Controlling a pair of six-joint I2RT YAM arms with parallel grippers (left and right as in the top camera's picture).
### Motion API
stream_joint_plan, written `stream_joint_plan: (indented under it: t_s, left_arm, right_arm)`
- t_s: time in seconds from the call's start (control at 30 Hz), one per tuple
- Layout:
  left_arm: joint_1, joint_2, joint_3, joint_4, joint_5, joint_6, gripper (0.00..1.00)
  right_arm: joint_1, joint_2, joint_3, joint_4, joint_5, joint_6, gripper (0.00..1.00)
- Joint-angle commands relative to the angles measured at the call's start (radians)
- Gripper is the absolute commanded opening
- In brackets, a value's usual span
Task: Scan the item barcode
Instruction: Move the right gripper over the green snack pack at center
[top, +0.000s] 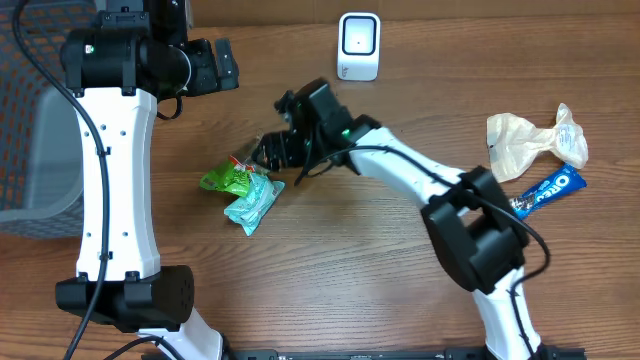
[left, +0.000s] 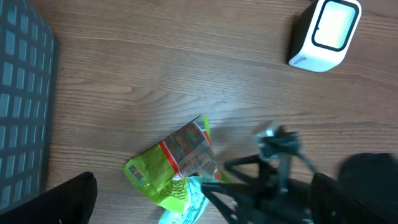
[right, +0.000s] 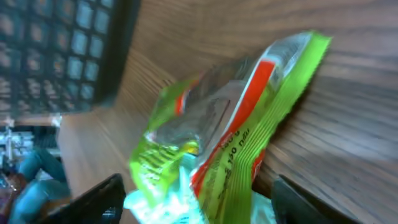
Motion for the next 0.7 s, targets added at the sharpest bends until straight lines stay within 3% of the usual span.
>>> stream_joint_plan:
  t_s: [0.0, 0.1, 0.17, 0.2, 0.43, 0.57, 0.67]
  left_arm:
    - [0.000, -0.017, 0.003, 0.003, 0.006, -0.014, 1.00]
    - [0.000, -0.017, 0.003, 0.003, 0.006, -0.014, 1.00]
    - [0.000, -0.017, 0.003, 0.003, 0.006, -0.014, 1.00]
    - [0.000, -0.017, 0.003, 0.003, 0.006, -0.014, 1.00]
    - [0.000, -0.017, 0.003, 0.003, 0.006, -0.014, 1.00]
    - [0.000, -0.017, 0.003, 0.003, 0.006, -0.014, 1.00]
    - [0.000, -0.017, 0.003, 0.003, 0.006, -0.014, 1.00]
  right_arm:
    - [0.014, 0.042, 0.001, 0.029, 0.024, 0.001, 0.62]
    - [0.014, 0.053, 0.001, 0.047, 0.033, 0.001, 0.44]
    - [0.013, 0.053, 0.002, 0.051, 0.053, 0.000, 0.11]
    - [0.012, 0.053, 0.005, 0.055, 0.058, 0.000, 0.04]
    - [-0.043, 0.007, 0.011, 0.021, 0.030, 0.000, 0.04]
    - [-0.100, -0.080, 0.011, -0.089, 0.032, 0.006, 0.04]
    - [-0.132, -0.121, 0.011, -0.188, 0.094, 0.117, 0.04]
